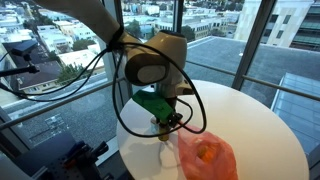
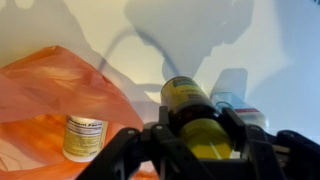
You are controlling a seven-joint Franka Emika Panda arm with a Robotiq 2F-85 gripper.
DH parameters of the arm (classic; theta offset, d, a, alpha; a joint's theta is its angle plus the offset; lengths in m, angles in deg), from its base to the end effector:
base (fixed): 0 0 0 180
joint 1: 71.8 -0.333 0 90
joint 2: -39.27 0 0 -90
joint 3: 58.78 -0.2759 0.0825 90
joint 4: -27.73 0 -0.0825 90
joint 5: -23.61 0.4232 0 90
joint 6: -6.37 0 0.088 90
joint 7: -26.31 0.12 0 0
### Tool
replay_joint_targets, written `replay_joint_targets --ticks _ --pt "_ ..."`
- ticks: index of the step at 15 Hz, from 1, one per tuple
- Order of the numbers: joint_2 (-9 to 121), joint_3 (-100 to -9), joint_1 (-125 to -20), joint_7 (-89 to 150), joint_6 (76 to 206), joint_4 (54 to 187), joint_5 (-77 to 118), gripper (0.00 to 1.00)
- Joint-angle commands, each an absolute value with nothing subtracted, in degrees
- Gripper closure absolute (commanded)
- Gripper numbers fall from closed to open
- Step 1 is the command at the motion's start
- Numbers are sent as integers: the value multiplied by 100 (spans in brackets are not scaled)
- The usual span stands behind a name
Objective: Remove the brown bottle from the plastic and put it on the table
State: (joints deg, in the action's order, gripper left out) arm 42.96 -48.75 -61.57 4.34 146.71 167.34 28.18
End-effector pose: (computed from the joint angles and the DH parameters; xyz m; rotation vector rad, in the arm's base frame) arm 0.4697 -0.1742 0.1891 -3.0871 0.0506 0.0513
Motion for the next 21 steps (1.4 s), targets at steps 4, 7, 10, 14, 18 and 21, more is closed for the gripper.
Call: replay_joint_targets --ticks 4,7,10,14,18,21 --pt "4376 -4917 -6105 376 14671 16731 2889 45" --pt "4385 -4909 -6106 409 14687 16721 2835 70" --pt "4479 -4915 -6127 489 14790 16671 2718 70" --pt "4582 -4971 -6154 458 14939 16609 2716 70" --pt "4721 -5070 -6183 434 15148 16524 2746 70" --pt "4833 -5136 -6187 446 15286 16450 2737 70"
